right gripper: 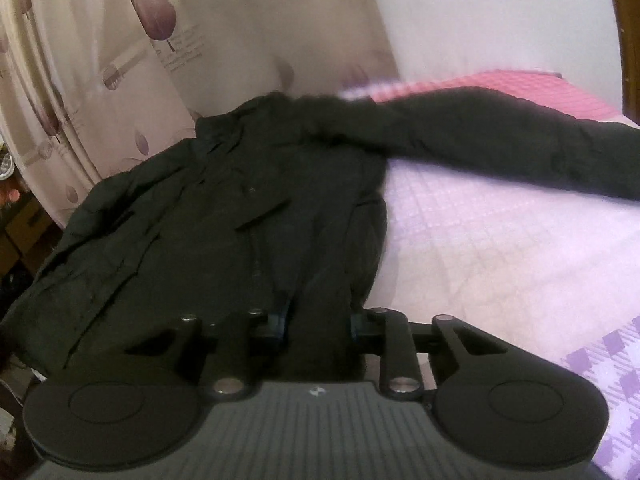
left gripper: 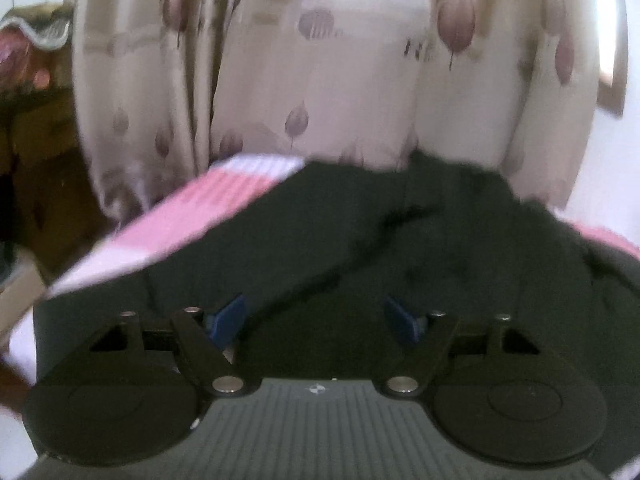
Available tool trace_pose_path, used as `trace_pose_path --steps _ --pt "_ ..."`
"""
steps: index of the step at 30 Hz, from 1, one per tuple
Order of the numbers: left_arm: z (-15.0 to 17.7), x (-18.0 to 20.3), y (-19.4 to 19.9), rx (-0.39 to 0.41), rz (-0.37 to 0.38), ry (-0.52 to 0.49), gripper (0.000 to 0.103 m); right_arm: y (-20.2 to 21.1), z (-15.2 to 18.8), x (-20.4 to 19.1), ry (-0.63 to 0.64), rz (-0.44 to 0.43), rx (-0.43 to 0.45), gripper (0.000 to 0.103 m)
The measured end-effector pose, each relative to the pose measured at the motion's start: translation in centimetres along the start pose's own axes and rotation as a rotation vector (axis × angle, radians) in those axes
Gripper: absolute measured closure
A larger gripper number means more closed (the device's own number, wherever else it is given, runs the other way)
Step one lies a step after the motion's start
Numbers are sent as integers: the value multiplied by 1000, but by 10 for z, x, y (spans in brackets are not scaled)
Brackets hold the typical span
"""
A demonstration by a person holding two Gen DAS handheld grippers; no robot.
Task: Fold large clothes
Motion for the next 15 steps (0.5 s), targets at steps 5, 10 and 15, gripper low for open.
trace_pose_path --steps 5,10,15 --pt "-77 -9 -56 101 21 18 2 -4 -1 0 -1 -16 -14 81" --pt "-133 -21 -156 -36 232 25 0 -2 -2 22 -210 -88 -5 77" --pt "-136 -36 -249 -238 309 81 0 -7 3 25 -207 -48 -4 68"
Point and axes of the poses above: each gripper's, at about its wrist camera, not at the fingertips, and y roughly against the way its jaws point, x to its right, z to its underside, the point moved 6 cm from there along -y, roughly the way its jaws point, and after that the axes turned 8 degrees about x, right-handed, at the moved point
